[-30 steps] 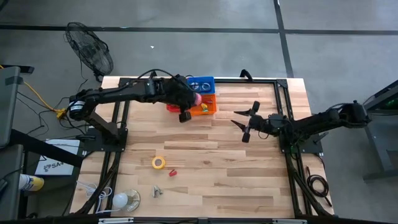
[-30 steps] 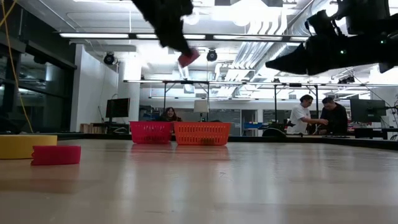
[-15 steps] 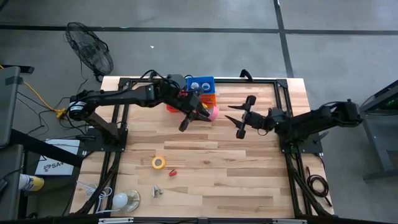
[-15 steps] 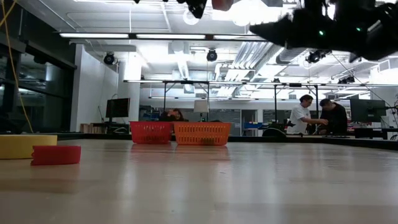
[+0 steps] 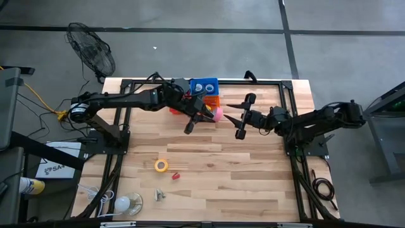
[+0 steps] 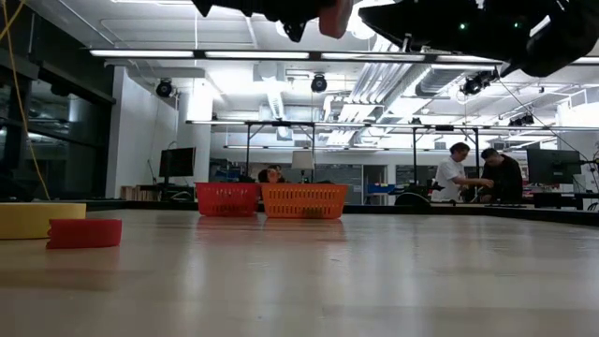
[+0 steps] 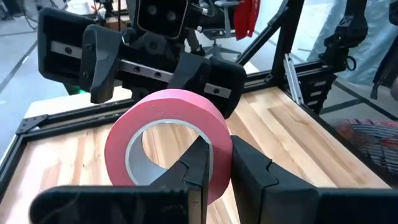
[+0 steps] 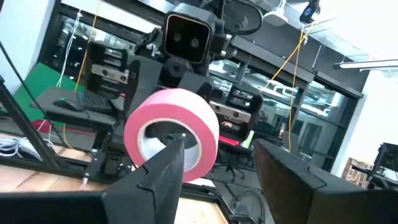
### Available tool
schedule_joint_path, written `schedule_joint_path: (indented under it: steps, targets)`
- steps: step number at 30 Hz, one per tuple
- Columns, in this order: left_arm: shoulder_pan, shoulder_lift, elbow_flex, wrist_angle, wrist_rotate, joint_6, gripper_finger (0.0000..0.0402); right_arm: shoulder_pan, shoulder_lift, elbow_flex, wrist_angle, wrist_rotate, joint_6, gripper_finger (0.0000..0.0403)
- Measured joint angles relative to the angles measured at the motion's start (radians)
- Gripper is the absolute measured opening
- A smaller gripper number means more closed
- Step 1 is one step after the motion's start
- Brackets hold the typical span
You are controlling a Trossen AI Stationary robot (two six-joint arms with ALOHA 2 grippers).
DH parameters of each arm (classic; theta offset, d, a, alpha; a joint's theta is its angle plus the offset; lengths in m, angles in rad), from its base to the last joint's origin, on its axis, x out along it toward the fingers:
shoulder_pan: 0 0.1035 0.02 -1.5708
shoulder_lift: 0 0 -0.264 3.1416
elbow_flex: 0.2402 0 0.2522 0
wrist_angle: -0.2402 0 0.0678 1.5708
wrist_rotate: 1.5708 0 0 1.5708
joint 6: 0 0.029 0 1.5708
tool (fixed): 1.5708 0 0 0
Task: Pick and place Stapler, Stapler remover, tape
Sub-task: Put the pink tape into the blue bin
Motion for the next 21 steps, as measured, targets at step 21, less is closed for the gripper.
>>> schedule_joint_path:
  steps: [21]
  targets:
    - [0.0, 0.035, -0.003, 0.017, -0.027, 0.01, 0.004, 0.005, 0.185, 0.108, 0.014, 0.076, -0.043, 0.0185]
